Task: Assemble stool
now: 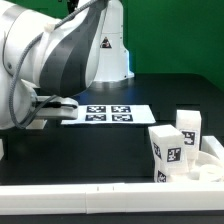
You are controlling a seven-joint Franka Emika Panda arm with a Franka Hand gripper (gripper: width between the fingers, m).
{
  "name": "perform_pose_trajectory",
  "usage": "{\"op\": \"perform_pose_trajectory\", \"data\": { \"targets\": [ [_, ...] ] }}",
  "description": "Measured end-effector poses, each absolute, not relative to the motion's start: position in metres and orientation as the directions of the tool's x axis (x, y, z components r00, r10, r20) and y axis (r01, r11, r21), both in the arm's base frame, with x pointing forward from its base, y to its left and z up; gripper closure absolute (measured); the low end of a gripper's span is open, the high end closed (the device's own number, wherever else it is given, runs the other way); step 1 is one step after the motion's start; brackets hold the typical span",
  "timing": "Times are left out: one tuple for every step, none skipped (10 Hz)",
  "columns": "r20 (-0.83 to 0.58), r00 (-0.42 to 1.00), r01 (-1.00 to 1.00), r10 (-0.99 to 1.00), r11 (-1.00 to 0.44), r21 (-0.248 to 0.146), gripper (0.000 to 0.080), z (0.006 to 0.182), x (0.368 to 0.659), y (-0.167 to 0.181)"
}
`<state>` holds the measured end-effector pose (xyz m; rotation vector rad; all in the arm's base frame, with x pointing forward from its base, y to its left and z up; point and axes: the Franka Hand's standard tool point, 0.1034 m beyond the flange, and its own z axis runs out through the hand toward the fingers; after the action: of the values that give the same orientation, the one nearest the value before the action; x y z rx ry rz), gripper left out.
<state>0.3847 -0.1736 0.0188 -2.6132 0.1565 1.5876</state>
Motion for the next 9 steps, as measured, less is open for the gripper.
{"op": "perform_pose_trajectory", "data": {
  "targets": [
    [-0.887, 0.459, -0.128, -0.046, -0.992, -0.015, 0.0473, 0.019, 0.385, -0.174],
    [-0.885, 0.465, -0.130, -0.042, -0.991, -0.021, 0.0473, 0.028, 0.390, -0.171],
    [-0.892, 0.451, -0.138, -0.030, -0.990, -0.036, 0.0473, 0.054, 0.402, -0.161],
    [-0.888, 0.460, -0.137, -0.020, -0.989, -0.049, 0.0473, 0.081, 0.419, -0.154],
    [-0.841, 0.541, -0.097, 0.004, -0.993, -0.066, 0.0473, 0.094, 0.438, -0.156],
    [-0.781, 0.624, -0.072, 0.013, -0.995, -0.074, 0.0473, 0.095, 0.442, -0.158],
    [-0.766, 0.643, -0.082, 0.004, -0.994, -0.074, 0.0471, 0.094, 0.434, -0.157],
    [-0.718, 0.696, -0.070, -0.001, -0.995, -0.067, 0.0471, 0.091, 0.440, -0.160],
    [-0.670, 0.743, -0.062, -0.001, -0.996, -0.068, 0.0471, 0.098, 0.446, -0.156]
  ]
}}
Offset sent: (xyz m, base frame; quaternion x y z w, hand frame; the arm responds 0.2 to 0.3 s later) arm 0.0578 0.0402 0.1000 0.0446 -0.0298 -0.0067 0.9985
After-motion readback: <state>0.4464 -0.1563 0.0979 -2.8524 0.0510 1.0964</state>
